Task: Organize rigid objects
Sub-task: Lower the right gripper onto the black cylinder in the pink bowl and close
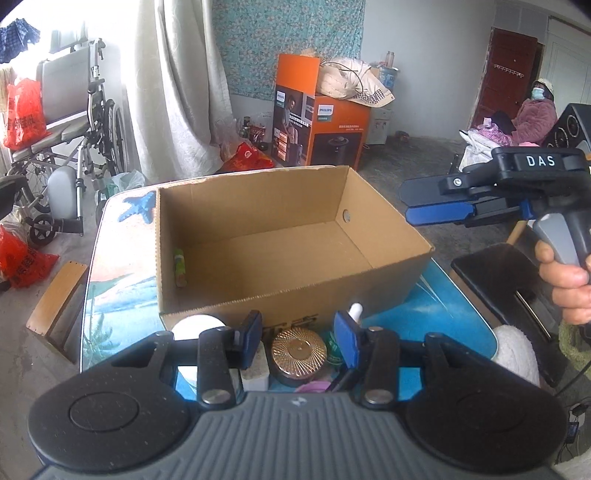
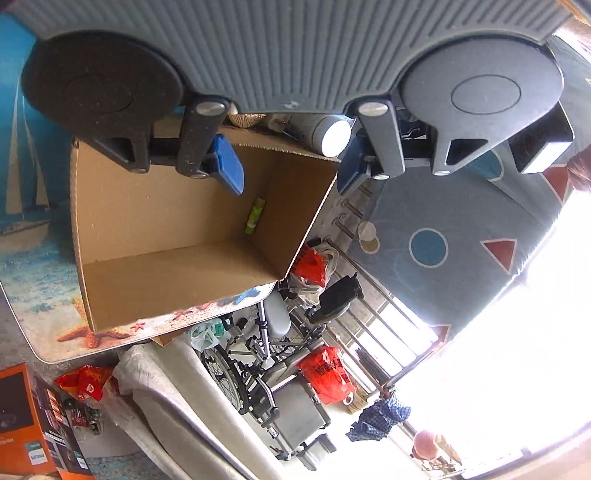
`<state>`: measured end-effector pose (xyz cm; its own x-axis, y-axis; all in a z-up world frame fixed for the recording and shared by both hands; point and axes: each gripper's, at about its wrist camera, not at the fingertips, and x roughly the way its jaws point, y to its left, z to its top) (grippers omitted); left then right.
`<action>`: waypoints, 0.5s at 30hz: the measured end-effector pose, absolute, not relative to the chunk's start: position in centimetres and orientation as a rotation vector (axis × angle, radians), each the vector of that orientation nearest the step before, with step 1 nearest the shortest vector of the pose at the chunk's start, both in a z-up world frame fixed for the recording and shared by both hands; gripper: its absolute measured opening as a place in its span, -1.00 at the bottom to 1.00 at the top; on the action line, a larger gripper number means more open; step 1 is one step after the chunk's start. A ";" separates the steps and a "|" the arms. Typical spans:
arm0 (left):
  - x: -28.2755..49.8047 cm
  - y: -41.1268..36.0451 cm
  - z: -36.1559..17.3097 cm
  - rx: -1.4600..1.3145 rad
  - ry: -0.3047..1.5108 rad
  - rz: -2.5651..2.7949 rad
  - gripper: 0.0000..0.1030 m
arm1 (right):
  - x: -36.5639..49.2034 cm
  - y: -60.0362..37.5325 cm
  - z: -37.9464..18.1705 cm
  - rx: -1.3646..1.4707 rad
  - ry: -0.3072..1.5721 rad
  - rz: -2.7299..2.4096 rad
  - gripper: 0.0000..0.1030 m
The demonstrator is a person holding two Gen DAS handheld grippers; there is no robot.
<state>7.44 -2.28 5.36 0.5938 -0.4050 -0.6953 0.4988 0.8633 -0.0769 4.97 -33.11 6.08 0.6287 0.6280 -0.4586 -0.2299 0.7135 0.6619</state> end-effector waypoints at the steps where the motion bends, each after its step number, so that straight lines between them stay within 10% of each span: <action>1: 7.1 -2.6 4.6 0.142 0.789 -0.535 -0.13 | 3.5 -33.7 4.7 0.640 0.729 0.505 0.08; 15: 6.4 -6.4 -5.5 0.299 0.928 -0.530 -0.41 | -1.9 -30.4 -11.6 1.032 0.912 0.379 -0.08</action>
<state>6.41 -6.40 -5.52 0.4854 -0.3030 -0.8201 0.5531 0.8329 0.0197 -1.87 -30.45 -11.58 0.5898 0.6583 -0.4676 0.1329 0.4921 0.8604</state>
